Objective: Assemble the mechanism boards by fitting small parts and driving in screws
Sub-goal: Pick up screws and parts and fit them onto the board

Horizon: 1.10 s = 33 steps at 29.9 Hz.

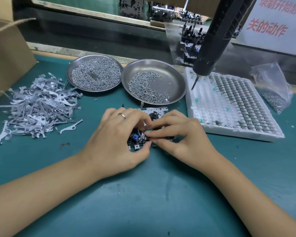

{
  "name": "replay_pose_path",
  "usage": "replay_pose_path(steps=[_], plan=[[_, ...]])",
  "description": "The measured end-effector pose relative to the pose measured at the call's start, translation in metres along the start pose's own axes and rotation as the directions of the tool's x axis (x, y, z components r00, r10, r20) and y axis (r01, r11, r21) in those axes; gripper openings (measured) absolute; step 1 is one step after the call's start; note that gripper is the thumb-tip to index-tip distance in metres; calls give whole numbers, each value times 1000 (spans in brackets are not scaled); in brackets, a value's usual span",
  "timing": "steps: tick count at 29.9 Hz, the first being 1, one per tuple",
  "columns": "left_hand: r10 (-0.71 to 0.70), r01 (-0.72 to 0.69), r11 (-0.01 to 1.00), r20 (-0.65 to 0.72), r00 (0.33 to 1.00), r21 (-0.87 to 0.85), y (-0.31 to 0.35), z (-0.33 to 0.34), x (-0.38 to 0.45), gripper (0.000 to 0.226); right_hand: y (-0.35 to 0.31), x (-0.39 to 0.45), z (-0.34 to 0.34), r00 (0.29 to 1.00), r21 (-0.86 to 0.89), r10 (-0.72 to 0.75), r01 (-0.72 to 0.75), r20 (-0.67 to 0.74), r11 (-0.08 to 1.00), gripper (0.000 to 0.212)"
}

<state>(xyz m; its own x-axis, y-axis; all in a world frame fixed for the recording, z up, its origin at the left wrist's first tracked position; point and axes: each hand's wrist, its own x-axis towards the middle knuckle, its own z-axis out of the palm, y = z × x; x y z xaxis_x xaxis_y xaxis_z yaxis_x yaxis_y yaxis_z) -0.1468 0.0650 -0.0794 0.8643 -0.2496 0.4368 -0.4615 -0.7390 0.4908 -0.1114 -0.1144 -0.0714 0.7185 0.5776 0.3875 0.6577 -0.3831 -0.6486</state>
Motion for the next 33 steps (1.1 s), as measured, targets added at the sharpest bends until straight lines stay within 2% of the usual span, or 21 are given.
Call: replay_pose_path(steps=[6,8,9,11,13,14,15,18,20,23,26,30,33], plan=[[-18,17,997,-20,1000,-76,-2,1,1,37,-2,-1,0,999,64,41,-40,-11,997,17],[-13,11,997,-25,1000,-82,-3,2,2,35,-4,-1,-1,996,42,25,-21,-86,999,19],[-4,2,997,-29,1000,-78,-3,2,2,34,-5,-1,-2,984,13,2,0,-180,1000,22],[7,-10,997,-34,999,-78,-6,3,1,28,-9,3,-6,894,-50,-31,9,-448,999,24],[4,-7,996,-41,999,-94,-7,4,2,25,-13,15,-17,735,-48,-15,-24,-678,999,30],[4,-9,995,-44,999,-101,-8,4,2,24,-14,25,-26,673,-25,17,-52,-739,998,38],[6,-11,994,-47,999,-106,-8,4,3,23,-16,36,-37,646,2,61,-92,-761,996,49],[8,-15,993,-62,998,-120,-9,4,4,22,-25,74,-66,690,103,180,-151,-701,983,77],[2,-11,992,-72,997,-127,-8,4,4,23,-30,93,-72,710,138,175,-111,-682,984,78],[-20,5,988,-97,995,-152,-6,5,6,23,-35,107,-66,692,172,160,-52,-704,984,67],[-45,25,983,-106,993,-183,-5,5,6,24,-45,105,-53,709,302,189,36,-679,953,53],[-102,76,969,-101,990,-234,-4,5,7,17,-54,83,-31,768,497,174,209,-616,842,20],[-127,101,964,-93,988,-245,-3,5,7,18,-57,69,-13,804,596,152,285,-575,751,19]])
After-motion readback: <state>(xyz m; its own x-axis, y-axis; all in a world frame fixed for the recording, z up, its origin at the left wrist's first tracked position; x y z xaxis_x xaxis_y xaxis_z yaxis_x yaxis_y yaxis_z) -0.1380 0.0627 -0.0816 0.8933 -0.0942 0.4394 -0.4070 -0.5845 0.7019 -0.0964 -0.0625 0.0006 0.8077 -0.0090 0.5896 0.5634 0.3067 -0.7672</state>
